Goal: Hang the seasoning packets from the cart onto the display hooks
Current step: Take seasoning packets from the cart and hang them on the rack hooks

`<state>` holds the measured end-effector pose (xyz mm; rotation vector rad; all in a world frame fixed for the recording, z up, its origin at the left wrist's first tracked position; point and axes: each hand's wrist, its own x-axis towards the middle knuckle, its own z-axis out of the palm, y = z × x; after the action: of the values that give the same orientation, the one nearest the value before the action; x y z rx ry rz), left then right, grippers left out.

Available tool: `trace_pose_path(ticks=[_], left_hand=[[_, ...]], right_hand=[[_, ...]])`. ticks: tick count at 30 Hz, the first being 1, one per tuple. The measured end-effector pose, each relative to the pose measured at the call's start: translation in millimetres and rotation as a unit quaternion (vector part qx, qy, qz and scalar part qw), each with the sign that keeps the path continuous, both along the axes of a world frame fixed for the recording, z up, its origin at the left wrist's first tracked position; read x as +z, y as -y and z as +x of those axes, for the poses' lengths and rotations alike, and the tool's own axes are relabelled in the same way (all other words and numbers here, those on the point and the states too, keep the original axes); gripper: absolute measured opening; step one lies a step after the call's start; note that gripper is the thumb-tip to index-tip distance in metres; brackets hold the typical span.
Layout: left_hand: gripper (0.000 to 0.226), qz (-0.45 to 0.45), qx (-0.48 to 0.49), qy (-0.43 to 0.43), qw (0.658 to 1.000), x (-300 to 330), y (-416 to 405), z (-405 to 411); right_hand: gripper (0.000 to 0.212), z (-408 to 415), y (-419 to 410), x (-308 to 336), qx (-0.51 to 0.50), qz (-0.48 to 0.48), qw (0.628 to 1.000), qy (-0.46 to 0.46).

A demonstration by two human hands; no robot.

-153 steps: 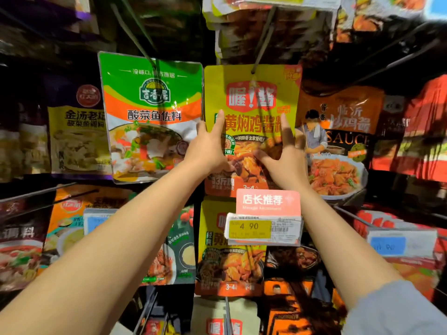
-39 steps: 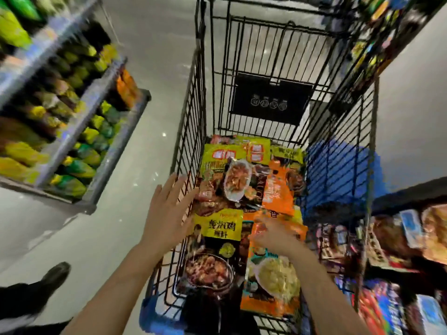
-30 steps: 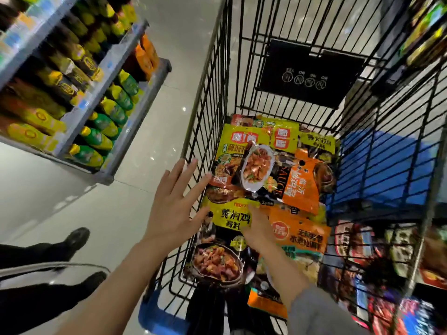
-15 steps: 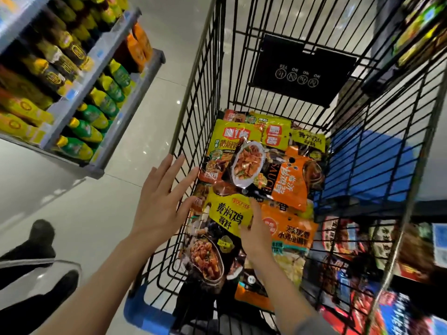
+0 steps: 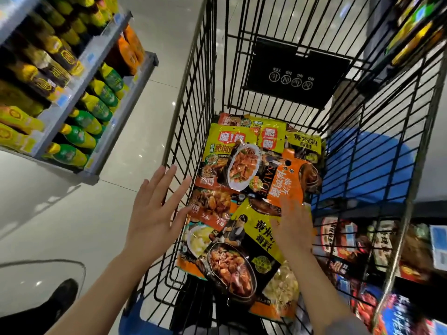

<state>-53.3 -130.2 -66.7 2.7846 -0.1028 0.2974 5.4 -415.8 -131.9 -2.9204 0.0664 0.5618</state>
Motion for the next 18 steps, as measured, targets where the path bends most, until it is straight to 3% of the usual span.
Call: trace_pose_path(ticks=[5, 8, 13, 18], left_hand=[[0.048, 0.004, 0.006, -0.005, 1.000, 1.2, 1.4, -1.3], [0.050, 0.007, 0.000, -0.002, 1.000, 0.3, 0.2, -1.5], [0.051, 0.001, -0.002, -0.005, 1.000, -0.5, -1.1, -0.6], [0.047, -0.004, -0.006, 0.002, 1.000, -2.5, -1.3, -1.0]], right_hand=[[0.086, 81.3, -45.5, -28.8, 0.096, 0.005, 0.988, -0.121], [0.096, 96.3, -60.3, -55.7, 0.127, -0.070, 0.973, -0.178], [0.053, 86.1, -57.8, -57.4, 0.227, -0.120, 0.963, -0.080], [0.035, 68.2, -21.5, -48.1, 0.260, -0.079, 0.962, 0.022]])
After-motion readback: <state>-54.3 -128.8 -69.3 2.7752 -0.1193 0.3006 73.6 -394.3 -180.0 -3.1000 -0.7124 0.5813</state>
